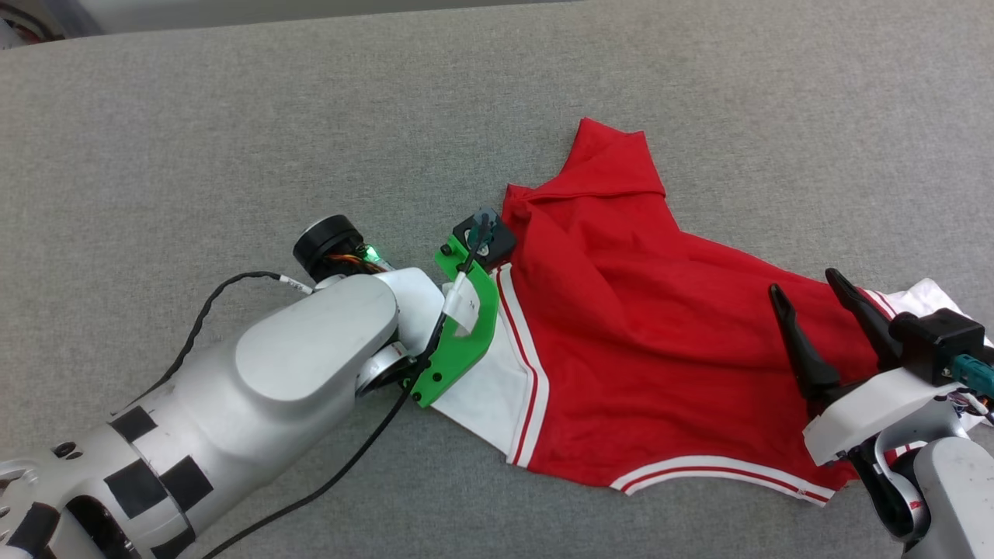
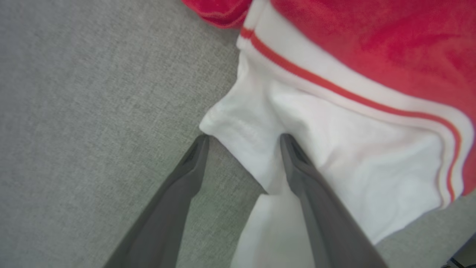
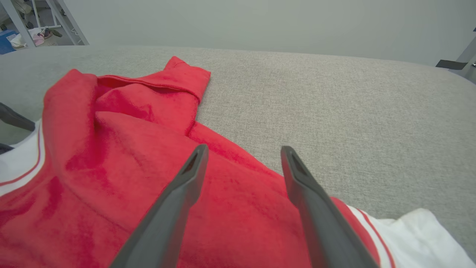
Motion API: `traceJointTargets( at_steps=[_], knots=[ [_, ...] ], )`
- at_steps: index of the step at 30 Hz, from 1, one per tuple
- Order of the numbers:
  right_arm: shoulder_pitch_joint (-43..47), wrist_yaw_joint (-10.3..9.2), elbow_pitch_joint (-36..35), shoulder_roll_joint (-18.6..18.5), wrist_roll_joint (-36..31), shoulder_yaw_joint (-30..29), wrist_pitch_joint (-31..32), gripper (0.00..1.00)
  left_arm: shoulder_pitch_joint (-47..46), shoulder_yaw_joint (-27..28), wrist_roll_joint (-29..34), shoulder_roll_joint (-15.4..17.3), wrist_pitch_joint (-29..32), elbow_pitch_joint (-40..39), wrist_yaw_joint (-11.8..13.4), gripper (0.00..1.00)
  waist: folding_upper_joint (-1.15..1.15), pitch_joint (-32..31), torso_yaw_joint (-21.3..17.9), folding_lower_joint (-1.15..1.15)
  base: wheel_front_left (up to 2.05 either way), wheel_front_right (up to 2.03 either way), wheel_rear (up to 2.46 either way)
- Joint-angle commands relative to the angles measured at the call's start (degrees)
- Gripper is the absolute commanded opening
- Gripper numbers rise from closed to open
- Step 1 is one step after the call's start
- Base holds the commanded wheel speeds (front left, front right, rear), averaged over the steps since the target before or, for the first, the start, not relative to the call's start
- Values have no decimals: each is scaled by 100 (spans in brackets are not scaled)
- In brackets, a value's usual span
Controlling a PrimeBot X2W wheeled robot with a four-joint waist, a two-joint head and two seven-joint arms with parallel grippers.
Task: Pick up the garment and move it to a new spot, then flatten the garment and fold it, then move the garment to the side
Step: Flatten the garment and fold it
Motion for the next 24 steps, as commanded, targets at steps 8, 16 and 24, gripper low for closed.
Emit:
traceJointTargets(
  at_steps=[8,16,24],
  knots=[
    [-243,-4,228,-6,28,81,-181,100,600,-21,234,216,279,-98,-15,0,0,103,-102,-1,0,0,0],
    [-168,-4,383,-8,19,61,-287,100,296,-22,49,509,-464,-320,-15,0,0,-164,129,-1,0,0,0],
    [2,-4,390,50,10,-31,-356,100,-157,-22,-194,1363,-718,-661,-15,0,0,-213,329,-1,0,0,0]
  ],
)
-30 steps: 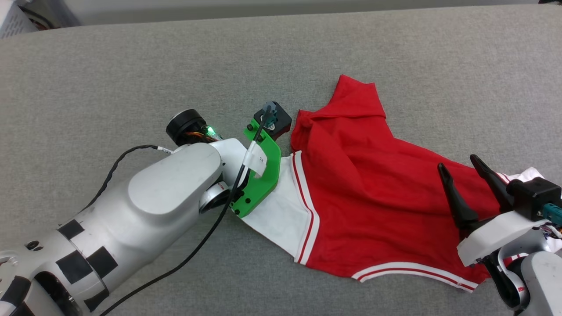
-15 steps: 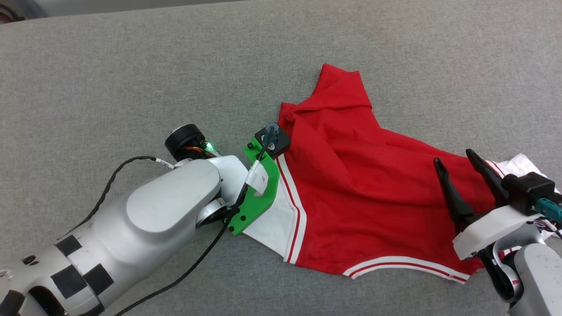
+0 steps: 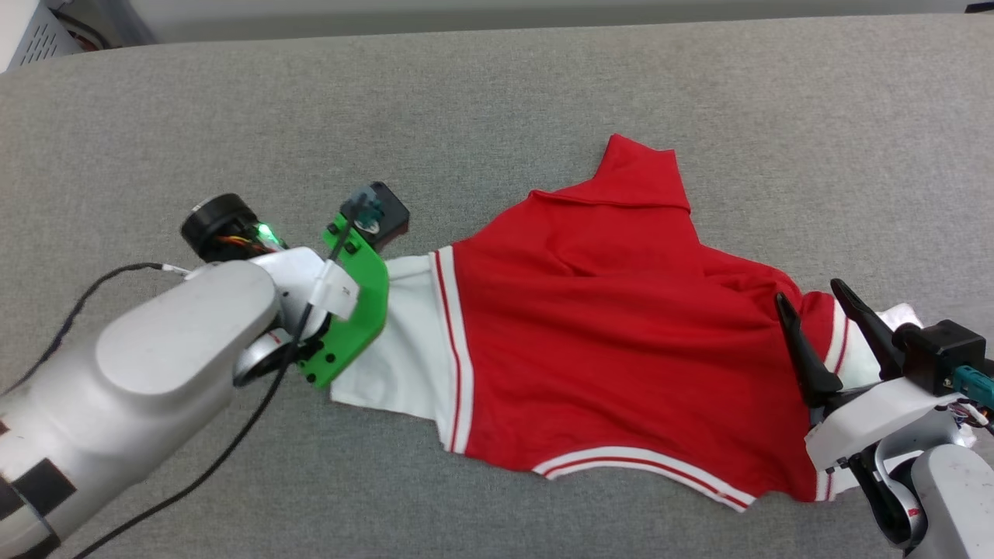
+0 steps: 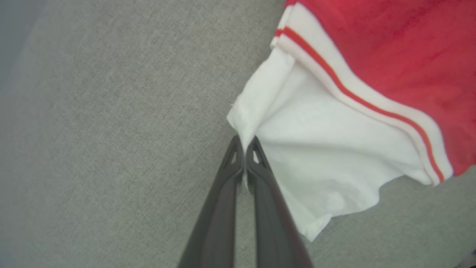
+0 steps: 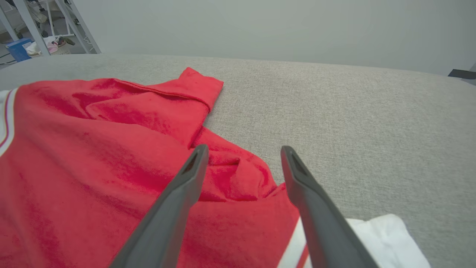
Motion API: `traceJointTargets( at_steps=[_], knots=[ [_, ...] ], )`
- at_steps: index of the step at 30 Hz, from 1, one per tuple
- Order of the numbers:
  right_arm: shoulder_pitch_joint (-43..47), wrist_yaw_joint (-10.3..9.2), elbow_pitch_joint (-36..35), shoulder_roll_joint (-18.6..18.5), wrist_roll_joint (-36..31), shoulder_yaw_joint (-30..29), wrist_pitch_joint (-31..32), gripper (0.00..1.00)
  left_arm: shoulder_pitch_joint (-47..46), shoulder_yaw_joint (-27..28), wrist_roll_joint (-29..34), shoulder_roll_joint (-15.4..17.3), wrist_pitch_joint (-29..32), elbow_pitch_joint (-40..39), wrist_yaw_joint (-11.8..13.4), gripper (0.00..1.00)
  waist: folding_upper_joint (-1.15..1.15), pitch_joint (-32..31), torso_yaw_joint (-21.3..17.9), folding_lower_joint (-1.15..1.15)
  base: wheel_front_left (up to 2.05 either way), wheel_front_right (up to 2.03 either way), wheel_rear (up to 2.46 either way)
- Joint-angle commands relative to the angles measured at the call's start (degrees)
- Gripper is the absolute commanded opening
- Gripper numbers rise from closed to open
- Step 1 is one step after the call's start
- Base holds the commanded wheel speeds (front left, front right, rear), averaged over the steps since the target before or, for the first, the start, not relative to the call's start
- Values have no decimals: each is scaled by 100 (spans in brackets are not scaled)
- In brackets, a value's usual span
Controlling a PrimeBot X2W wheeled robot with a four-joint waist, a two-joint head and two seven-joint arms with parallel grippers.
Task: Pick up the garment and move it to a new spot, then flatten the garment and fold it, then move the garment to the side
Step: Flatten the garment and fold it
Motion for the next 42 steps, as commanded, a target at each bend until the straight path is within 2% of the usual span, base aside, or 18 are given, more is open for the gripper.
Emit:
traceJointTargets(
  at_steps=[1,4,7,12,16,21,22,23,24,28,32,34,42],
  knots=[
    [13,-4,-22,25,6,-6,-53,100,-166,11,-43,148,-41,42,-14,0,0,44,16,0,0,0,0],
    [-60,-4,-70,29,-2,35,-62,100,-336,41,-82,295,-117,255,-14,0,0,163,-35,0,0,0,0],
    [-139,-4,-102,27,-34,44,-77,100,-478,51,71,283,-348,567,-14,0,0,274,-120,0,0,0,0],
    [-214,-4,-105,70,-91,57,-117,100,-343,65,69,-44,-770,1420,-13,0,0,413,-286,0,0,0,0],
    [-247,-4,-88,95,-127,56,-138,100,-64,42,59,-296,-875,2021,-13,0,0,436,-382,0,0,0,0],
    [-201,-4,-77,86,-165,-26,-153,100,126,29,-118,-475,-1057,2339,-14,0,0,315,-329,0,0,0,0],
    [-173,-4,-83,85,-174,-56,-156,100,106,27,-98,-481,-1177,2365,-14,35,0,267,-291,0,0,0,0],
    [-151,-4,-90,87,-180,-73,-156,100,74,26,-47,-476,-1336,2372,-14,94,0,232,-262,0,0,0,0],
    [-118,-4,-95,93,-185,-100,-156,100,47,38,-51,-483,-1540,2392,-14,100,0,178,-213,0,0,0,0],
    [35,-4,-116,129,-185,-190,-146,100,-43,194,-314,-468,-2020,2364,-14,100,0,-35,-15,0,0,0,0],
    [194,-4,-139,161,-194,-278,-130,100,-289,397,-704,-319,-2101,2180,-14,100,0,-207,186,0,0,0,0],
    [243,-4,-164,183,-198,-285,-111,100,-383,426,-956,-216,-1885,2053,-14,100,0,-266,246,0,0,0,0],
    [287,-4,-243,202,-210,-259,-54,100,-553,223,-1909,285,-280,1339,-14,100,0,-332,295,0,0,0,0]
  ],
)
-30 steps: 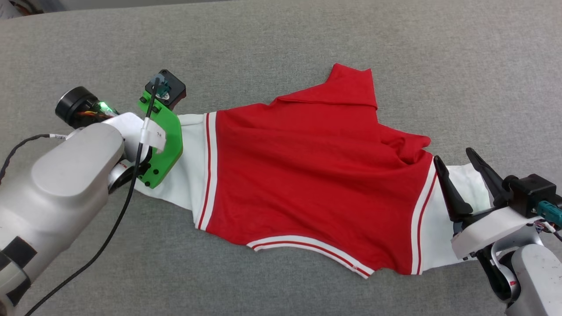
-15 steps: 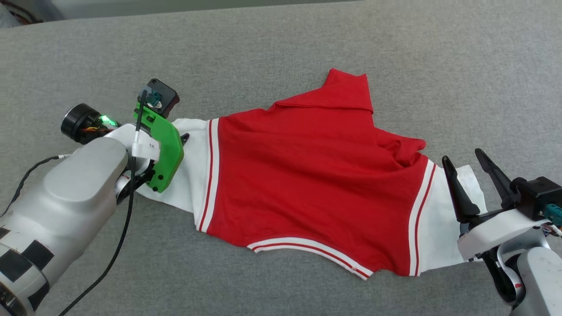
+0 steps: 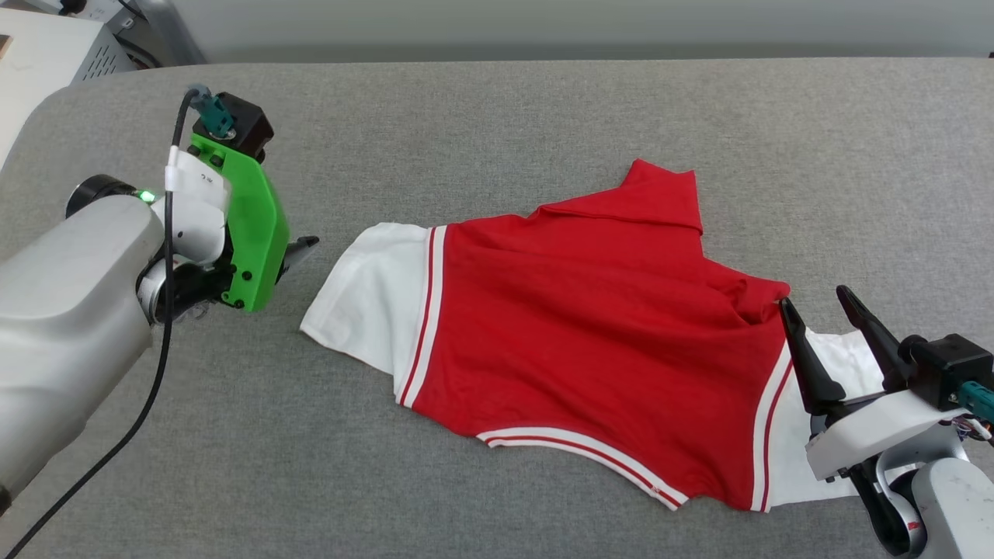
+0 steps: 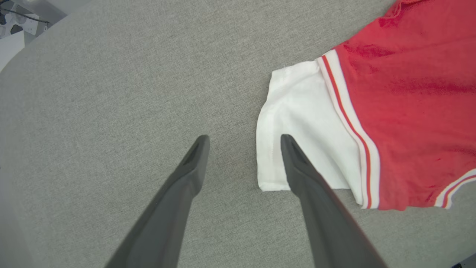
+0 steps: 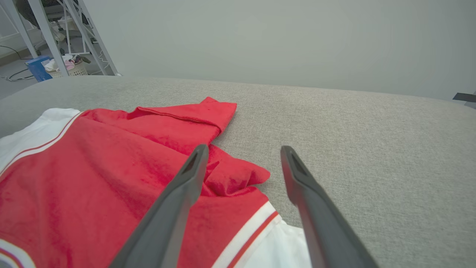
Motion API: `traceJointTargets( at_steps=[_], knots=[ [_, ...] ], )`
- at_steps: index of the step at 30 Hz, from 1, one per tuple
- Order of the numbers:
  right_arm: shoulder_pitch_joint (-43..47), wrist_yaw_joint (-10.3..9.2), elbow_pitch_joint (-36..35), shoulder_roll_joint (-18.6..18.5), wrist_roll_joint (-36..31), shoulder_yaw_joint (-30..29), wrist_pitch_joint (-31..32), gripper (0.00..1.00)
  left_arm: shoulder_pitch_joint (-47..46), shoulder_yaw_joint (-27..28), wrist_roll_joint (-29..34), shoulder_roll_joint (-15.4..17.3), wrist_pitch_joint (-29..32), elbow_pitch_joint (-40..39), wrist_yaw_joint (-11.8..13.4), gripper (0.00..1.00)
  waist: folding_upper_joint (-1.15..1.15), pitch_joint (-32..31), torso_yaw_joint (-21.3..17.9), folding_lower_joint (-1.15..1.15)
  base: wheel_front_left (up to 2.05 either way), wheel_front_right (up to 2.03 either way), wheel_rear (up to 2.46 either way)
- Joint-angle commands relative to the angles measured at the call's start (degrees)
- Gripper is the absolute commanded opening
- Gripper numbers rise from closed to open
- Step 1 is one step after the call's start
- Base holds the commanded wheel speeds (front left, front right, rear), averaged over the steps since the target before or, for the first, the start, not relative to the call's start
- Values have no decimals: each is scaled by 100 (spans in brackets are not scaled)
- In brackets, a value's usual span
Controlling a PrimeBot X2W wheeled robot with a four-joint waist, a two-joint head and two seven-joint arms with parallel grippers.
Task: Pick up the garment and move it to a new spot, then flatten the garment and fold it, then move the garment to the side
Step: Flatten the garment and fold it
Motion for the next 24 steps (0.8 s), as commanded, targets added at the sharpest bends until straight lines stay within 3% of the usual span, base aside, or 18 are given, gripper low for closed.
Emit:
traceJointTargets(
  at_steps=[1,9,18,24],
  knots=[
    [47,-4,-33,-6,-36,0,18,100,-76,-27,-165,53,151,-38,-15,100,0,3,-3,0,0,0,0],
    [-16,-4,-101,-53,-14,12,70,100,171,-148,-354,83,773,-32,-15,100,0,179,-144,0,0,0,0],
    [-126,-4,-96,-63,-1,49,65,100,652,-184,-537,-135,822,288,-15,100,0,382,-308,0,0,0,0],
    [-149,-4,-61,-76,2,50,53,100,947,-213,-169,-235,1010,274,-15,100,0,410,-350,0,0,0,0]
  ],
)
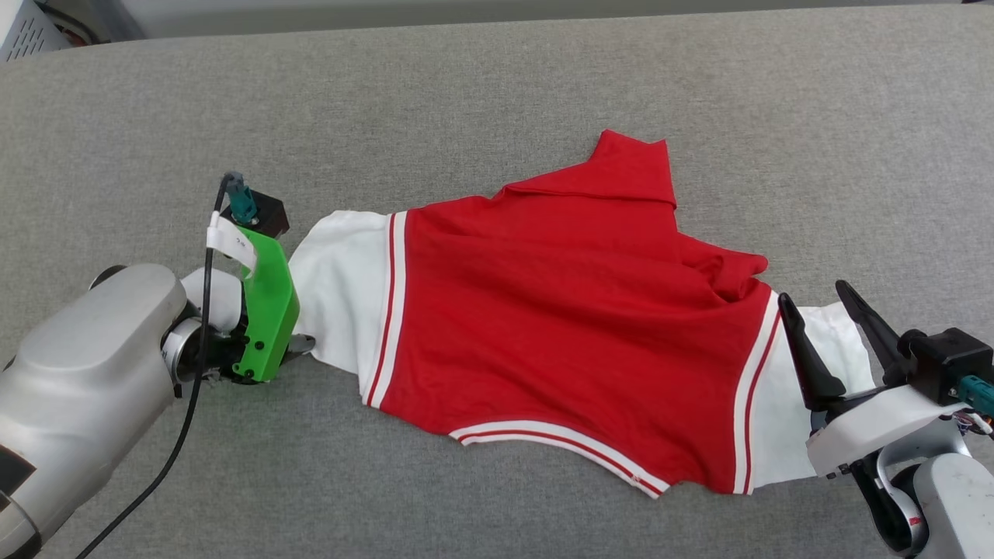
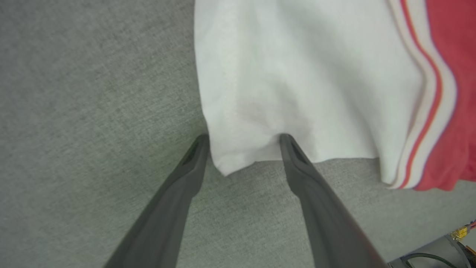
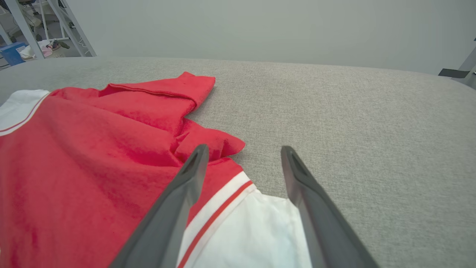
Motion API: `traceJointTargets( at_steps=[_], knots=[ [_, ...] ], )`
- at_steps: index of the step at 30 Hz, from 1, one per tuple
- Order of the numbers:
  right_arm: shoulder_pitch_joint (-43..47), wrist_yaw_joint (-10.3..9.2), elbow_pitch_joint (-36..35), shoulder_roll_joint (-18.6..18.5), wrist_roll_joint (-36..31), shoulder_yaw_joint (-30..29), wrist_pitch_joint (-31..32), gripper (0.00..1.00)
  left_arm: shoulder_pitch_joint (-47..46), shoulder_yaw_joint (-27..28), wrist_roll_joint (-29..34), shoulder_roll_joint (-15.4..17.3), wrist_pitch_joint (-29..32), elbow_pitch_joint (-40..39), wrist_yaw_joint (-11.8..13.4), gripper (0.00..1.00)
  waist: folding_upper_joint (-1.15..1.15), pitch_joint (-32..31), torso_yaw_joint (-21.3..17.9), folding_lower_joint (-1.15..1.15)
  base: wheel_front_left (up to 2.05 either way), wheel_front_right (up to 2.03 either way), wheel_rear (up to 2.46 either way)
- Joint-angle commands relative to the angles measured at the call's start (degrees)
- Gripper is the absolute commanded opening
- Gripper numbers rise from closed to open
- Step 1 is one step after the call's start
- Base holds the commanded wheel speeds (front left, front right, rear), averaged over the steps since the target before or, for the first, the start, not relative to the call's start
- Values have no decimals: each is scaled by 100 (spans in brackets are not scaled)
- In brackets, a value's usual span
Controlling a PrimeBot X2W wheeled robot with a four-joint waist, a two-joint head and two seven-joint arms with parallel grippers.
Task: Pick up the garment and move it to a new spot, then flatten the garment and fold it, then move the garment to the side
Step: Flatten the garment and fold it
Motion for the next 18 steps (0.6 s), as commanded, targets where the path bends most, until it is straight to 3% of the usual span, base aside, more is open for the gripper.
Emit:
traceJointTargets(
  at_steps=[1,2,3,8,12,18],
  knots=[
    [-108,-4,14,-17,0,5,-23,100,304,-83,44,-103,49,39,-15,74,0,-4,-7,0,0,0,0],
    [-110,-4,19,-14,1,4,-24,100,332,-84,67,-105,39,48,-15,13,0,-8,-11,0,0,0,0],
    [-112,-4,27,-10,0,3,-26,100,362,-85,93,-105,20,53,-15,0,0,-18,-13,0,0,0,0],
    [-102,-4,3,-60,-13,-43,-29,100,376,-86,187,-48,-427,-33,-15,0,0,-195,19,0,0,0,0],
    [-77,-4,-131,-284,-38,-97,92,100,385,-82,316,183,-925,-307,-15,0,0,-465,39,0,0,0,0],
    [58,-4,-664,-1035,133,-38,1161,100,477,168,147,599,-1651,-828,-13,0,0,-792,113,0,0,0,0]
  ],
)
